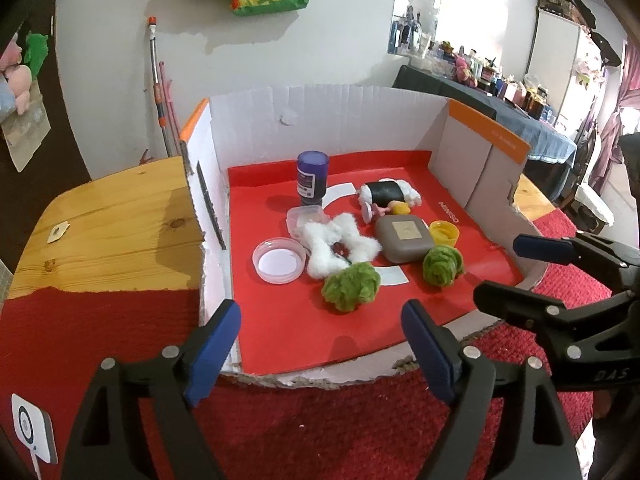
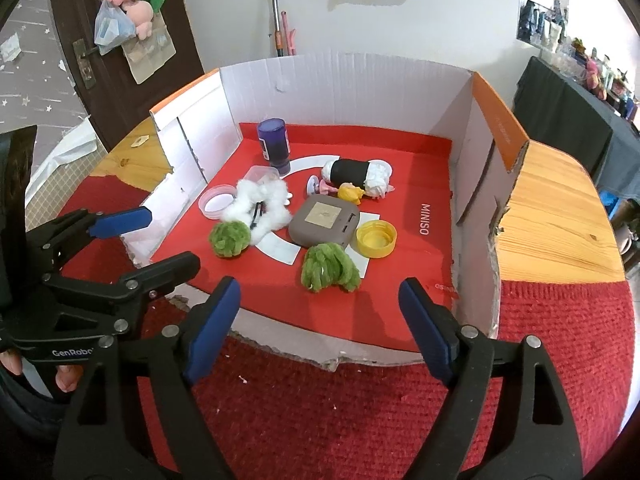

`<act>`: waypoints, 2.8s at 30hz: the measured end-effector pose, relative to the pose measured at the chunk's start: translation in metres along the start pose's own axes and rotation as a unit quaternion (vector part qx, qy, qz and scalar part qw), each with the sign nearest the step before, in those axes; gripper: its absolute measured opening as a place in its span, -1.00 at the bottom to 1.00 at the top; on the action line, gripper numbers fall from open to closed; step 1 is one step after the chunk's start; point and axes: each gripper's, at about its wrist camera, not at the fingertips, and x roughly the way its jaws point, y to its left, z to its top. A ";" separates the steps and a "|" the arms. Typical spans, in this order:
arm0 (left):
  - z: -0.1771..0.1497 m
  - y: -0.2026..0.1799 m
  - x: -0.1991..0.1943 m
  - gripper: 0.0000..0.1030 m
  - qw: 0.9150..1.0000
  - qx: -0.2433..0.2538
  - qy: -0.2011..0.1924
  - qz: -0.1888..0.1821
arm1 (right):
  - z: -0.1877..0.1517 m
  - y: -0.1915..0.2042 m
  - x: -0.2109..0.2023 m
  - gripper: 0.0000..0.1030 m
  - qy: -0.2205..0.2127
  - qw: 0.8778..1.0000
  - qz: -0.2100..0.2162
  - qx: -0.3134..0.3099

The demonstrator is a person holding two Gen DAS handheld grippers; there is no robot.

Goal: Organize objects

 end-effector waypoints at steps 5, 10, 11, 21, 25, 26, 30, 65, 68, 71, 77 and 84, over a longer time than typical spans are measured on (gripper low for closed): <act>-0.002 0.001 -0.005 0.71 1.000 -0.006 -0.007 0.003 | -0.004 -0.001 -0.006 0.67 -0.010 1.000 -0.003 0.006; -0.004 0.001 -0.007 0.85 1.000 -0.016 -0.007 0.004 | -0.007 -0.001 -0.010 0.72 -0.018 1.000 -0.006 0.013; -0.004 0.001 -0.008 0.88 1.000 -0.017 -0.008 0.004 | -0.008 0.000 -0.011 0.77 -0.020 1.000 -0.006 0.015; -0.011 -0.001 -0.013 1.00 1.000 -0.014 -0.021 0.010 | -0.017 -0.001 -0.020 0.84 -0.032 0.999 -0.012 0.025; -0.015 0.001 -0.016 1.00 1.000 -0.017 -0.022 0.007 | -0.020 0.001 -0.024 0.90 -0.036 0.999 -0.013 0.021; -0.016 0.001 -0.017 1.00 1.000 -0.018 -0.023 0.006 | -0.021 0.001 -0.024 0.90 -0.035 0.999 -0.012 0.021; -0.020 0.001 -0.020 1.00 0.999 -0.018 -0.028 0.004 | -0.023 0.002 -0.025 0.90 -0.035 0.999 -0.011 0.022; -0.055 0.000 -0.021 1.00 0.999 -0.036 -0.010 0.023 | -0.056 0.008 -0.027 0.91 -0.020 0.999 -0.009 0.031; -0.058 -0.001 -0.020 1.00 0.999 -0.036 -0.008 0.025 | -0.059 0.007 -0.026 0.91 -0.019 0.999 -0.011 0.032; -0.060 -0.003 -0.019 1.00 0.999 -0.036 -0.005 0.030 | -0.062 0.006 -0.024 0.91 -0.018 0.999 -0.014 0.036; -0.064 -0.002 -0.014 1.00 0.999 -0.041 0.006 0.031 | -0.068 0.004 -0.020 0.91 -0.014 0.999 -0.015 0.042; -0.068 -0.002 -0.011 1.00 0.998 -0.043 0.016 0.035 | -0.073 0.004 -0.016 0.91 -0.011 0.999 -0.018 0.046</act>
